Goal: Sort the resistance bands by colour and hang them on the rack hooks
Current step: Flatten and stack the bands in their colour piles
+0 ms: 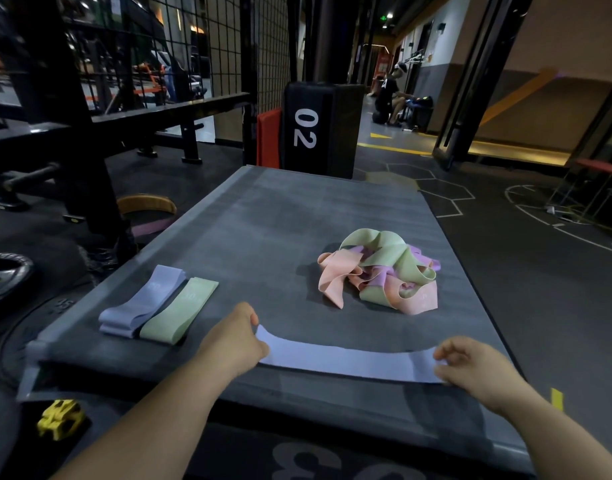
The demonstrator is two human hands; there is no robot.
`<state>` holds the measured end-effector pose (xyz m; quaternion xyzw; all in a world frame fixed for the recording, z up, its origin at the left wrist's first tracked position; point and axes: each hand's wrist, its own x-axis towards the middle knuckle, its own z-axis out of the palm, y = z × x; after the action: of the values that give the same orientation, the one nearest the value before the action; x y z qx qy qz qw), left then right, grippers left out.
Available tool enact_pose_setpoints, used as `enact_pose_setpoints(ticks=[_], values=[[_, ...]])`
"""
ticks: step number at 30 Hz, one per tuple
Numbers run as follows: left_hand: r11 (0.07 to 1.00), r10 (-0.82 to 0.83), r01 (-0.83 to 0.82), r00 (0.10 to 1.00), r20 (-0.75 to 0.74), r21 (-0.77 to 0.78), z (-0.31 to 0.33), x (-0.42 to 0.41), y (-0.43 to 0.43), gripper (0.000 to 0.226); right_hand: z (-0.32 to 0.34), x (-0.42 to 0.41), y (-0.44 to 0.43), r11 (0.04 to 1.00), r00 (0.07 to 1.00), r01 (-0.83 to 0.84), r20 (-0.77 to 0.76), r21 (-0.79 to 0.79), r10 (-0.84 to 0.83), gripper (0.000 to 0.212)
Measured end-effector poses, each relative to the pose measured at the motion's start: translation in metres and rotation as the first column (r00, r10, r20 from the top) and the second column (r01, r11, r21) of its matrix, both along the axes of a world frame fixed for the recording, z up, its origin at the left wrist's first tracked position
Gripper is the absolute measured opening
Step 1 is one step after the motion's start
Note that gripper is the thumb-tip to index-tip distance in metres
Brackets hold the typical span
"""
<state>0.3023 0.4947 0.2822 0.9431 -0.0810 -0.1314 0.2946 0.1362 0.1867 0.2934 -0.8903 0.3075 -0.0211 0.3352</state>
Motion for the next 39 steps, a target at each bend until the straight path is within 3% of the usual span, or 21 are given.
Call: enact_pose_setpoints(ticks=[5, 12, 15, 18, 23, 26, 28, 30, 34, 39], values=[[0.995, -0.045, 0.041, 0.998, 0.039, 0.094, 0.0, -0.003, -0.002, 0.029, 0.0, 0.005, 0.004, 0.979, 0.99, -0.096, -0.118, -0.18, 0.075, 0.017], [0.99, -0.072, 0.062, 0.995, 0.073, 0.126, 0.004, -0.005, -0.004, 0.028, 0.0, 0.007, 0.008, 0.957, 0.972, -0.139, -0.22, -0.254, 0.083, 0.018], [0.993, -0.104, 0.099, 0.991, 0.084, 0.058, 0.009, -0.007, -0.009, 0.027, 0.003, 0.006, 0.009, 0.954, 0.977, -0.131, -0.198, -0.27, 0.079, 0.02], [0.985, -0.132, 0.139, 0.988, 0.076, -0.106, 0.012, -0.011, -0.021, 0.028, 0.004, 0.01, 0.019, 0.944, 0.983, -0.142, -0.151, -0.299, 0.1, 0.013], [0.931, -0.256, 0.265, 0.964, 0.069, -0.253, 0.017, -0.03, -0.048, 0.033, 0.005, 0.026, 0.062, 0.975, 0.976, -0.212, 0.033, -0.062, 0.215, 0.013], [0.92, -0.318, 0.34, 0.939, 0.133, -0.194, 0.014, -0.041, -0.064, 0.038, 0.009, 0.032, 0.083, 0.953, 0.977, -0.205, 0.107, 0.225, 0.185, 0.024], [0.911, -0.352, 0.379, 0.92, 0.176, -0.16, 0.012, -0.046, -0.072, 0.04, 0.008, 0.033, 0.089, 0.931, 0.981, -0.18, 0.126, 0.318, 0.146, 0.031], [0.901, -0.38, 0.41, 0.904, 0.196, -0.141, 0.01, -0.051, -0.079, 0.041, 0.005, 0.033, 0.089, 0.932, 0.984, -0.162, 0.13, 0.324, 0.126, 0.033], [0.872, -0.437, 0.467, 0.878, 0.195, -0.147, 0.006, -0.054, -0.085, 0.052, -0.001, 0.034, 0.083, 0.95, 0.984, -0.145, 0.143, 0.278, 0.109, 0.014], [0.844, -0.495, 0.532, 0.822, 0.281, -0.069, 0.002, -0.052, -0.09, 0.063, -0.003, 0.034, 0.075, 0.956, 0.982, -0.141, 0.159, 0.256, 0.102, 0.025]])
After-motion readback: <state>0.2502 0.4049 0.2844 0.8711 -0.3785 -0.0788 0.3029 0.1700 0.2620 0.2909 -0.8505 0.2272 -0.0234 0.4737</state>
